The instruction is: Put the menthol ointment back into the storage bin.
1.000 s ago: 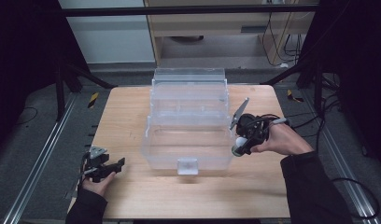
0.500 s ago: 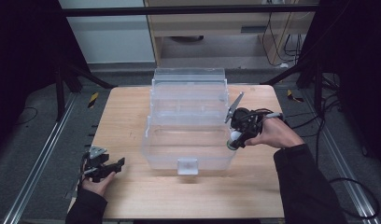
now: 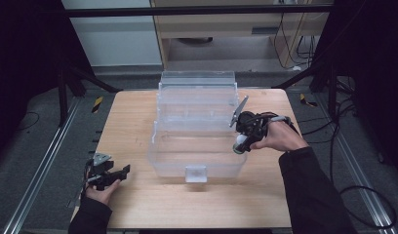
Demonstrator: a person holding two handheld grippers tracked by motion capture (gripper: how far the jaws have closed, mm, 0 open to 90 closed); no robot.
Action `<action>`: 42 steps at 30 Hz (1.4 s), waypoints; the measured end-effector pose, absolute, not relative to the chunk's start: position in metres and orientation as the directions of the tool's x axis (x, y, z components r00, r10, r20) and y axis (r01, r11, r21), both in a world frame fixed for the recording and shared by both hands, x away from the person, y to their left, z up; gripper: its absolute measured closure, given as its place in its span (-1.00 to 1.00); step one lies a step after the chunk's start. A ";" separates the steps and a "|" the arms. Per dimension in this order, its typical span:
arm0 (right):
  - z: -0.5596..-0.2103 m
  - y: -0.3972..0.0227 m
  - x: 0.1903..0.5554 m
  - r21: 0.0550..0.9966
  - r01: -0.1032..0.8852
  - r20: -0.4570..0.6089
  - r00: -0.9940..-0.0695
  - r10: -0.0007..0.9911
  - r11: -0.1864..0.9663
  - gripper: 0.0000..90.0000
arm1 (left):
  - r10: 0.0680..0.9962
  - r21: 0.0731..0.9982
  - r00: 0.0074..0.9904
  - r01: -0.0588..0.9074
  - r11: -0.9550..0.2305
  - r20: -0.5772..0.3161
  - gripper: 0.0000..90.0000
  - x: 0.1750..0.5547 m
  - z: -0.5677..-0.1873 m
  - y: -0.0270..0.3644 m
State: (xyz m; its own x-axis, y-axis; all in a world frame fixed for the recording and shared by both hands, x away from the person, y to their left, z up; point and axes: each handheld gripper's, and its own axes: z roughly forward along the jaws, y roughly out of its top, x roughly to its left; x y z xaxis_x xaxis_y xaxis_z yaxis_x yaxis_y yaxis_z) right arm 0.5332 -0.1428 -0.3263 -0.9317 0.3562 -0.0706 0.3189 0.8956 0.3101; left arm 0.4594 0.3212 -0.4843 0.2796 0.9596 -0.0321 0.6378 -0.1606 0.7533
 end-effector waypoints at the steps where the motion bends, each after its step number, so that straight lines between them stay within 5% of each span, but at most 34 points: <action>1: -0.329 -0.142 0.535 0.304 0.312 -0.076 -0.934 0.349 0.900 0.12 | 0.960 0.753 0.279 0.638 -0.160 -0.033 -0.35 0.459 -0.484 0.321; 42: -0.375 -0.131 0.543 0.249 0.312 -0.036 -0.943 0.331 0.917 0.11 | 0.960 0.752 0.279 0.639 -0.162 -0.030 -0.35 0.460 -0.485 0.323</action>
